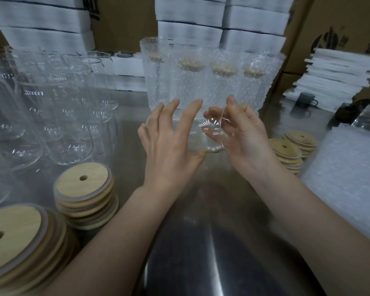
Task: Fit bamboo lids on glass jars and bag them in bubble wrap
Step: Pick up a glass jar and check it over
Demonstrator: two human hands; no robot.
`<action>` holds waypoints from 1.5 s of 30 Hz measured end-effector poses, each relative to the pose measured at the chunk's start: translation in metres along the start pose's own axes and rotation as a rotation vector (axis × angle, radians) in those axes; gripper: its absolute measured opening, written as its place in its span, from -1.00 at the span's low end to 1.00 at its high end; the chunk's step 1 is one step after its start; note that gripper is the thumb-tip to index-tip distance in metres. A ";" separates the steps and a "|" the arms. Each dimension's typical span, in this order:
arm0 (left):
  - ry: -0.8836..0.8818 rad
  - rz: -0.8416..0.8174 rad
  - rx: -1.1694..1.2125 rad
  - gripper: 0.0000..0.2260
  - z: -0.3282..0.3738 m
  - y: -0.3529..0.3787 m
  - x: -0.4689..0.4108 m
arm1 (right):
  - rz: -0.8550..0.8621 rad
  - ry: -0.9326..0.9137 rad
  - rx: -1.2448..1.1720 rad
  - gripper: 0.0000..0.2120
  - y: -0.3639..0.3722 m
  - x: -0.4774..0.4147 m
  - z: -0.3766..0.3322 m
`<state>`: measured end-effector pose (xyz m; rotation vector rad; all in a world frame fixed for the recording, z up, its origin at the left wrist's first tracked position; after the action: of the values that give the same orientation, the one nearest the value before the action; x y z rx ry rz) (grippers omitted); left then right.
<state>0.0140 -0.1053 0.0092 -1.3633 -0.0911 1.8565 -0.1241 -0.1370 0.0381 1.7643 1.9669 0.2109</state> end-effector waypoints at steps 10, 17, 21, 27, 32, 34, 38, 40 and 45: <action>-0.552 0.121 0.798 -0.31 -0.001 -0.007 -0.008 | -0.123 0.132 -0.104 -0.48 -0.002 -0.001 0.008; -0.985 -0.086 1.356 -0.43 -0.006 -0.007 -0.011 | -0.344 -0.068 0.517 -0.51 0.008 0.011 0.014; -1.069 -0.181 1.541 -0.40 -0.006 -0.008 -0.011 | -0.429 -0.258 0.692 -0.21 0.012 0.017 0.018; -1.097 -0.360 1.745 -0.18 -0.002 -0.002 -0.009 | -0.345 -0.409 0.675 -0.29 0.016 0.021 0.020; -1.043 -0.395 1.630 -0.33 0.001 -0.002 -0.007 | -0.199 -0.448 0.492 -0.57 0.022 0.023 0.022; -1.010 -0.401 1.598 -0.40 0.002 -0.002 -0.006 | -0.136 -0.430 0.416 -0.73 0.024 0.023 0.020; -0.988 -0.372 1.567 -0.42 0.003 -0.003 -0.006 | -0.098 -0.304 0.319 -0.85 0.024 0.020 0.016; -0.992 -0.347 1.570 -0.40 0.002 -0.003 -0.006 | -0.114 -0.221 0.259 -0.76 0.022 0.018 0.012; -1.017 -0.296 1.647 -0.34 -0.003 -0.003 -0.009 | -0.317 -0.041 0.193 -0.62 0.017 0.011 0.007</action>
<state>0.0193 -0.1102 0.0159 0.6814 0.5624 1.3865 -0.1064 -0.1253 0.0359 1.5232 2.2639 -0.1250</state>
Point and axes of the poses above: each hand's wrist, its own x-axis away from the middle knuckle, its own y-axis out of the palm, z = x × y, the point moved 2 cm from there along -x, towards the middle knuckle, and after that the axes turned 2 degrees about z, right-handed, at the moved point
